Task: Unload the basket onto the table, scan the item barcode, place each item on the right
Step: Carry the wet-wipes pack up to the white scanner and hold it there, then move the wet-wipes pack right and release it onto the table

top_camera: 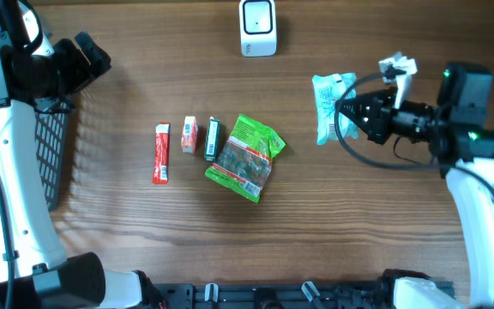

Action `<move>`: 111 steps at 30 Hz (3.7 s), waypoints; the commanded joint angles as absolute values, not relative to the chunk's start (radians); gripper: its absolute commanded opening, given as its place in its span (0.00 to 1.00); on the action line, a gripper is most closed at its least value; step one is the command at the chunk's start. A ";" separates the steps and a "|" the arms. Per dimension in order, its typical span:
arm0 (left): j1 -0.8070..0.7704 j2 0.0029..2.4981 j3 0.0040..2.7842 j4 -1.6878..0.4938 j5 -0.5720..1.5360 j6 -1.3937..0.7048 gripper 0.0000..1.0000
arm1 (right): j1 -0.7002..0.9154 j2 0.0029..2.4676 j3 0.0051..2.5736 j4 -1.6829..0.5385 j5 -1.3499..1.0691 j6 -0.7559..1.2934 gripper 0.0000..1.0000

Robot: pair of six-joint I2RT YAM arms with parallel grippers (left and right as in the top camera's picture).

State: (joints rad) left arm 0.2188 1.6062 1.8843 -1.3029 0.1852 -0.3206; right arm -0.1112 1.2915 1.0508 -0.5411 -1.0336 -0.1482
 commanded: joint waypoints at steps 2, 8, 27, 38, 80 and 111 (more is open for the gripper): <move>0.219 1.611 1.884 -1.303 0.197 -0.322 1.00 | -0.108 1.187 1.074 -0.524 -0.931 -0.051 0.04; 0.219 1.611 1.884 -1.303 0.197 -0.322 1.00 | -0.090 1.147 1.074 -0.431 -0.886 0.147 0.04; 0.219 1.611 1.884 -1.303 0.197 -0.323 1.00 | 0.495 1.789 2.019 -0.683 0.247 -0.216 0.04; 0.219 1.611 1.884 -1.303 0.197 -0.323 1.00 | 0.584 2.292 2.018 0.015 0.501 -1.068 0.04; 0.219 1.611 1.884 -1.303 0.197 -0.323 1.00 | 0.513 2.040 2.018 -0.518 0.502 -0.505 0.04; 0.219 1.611 1.884 -1.303 0.197 -0.323 1.00 | 0.221 1.908 1.611 -1.122 -0.534 -0.088 0.84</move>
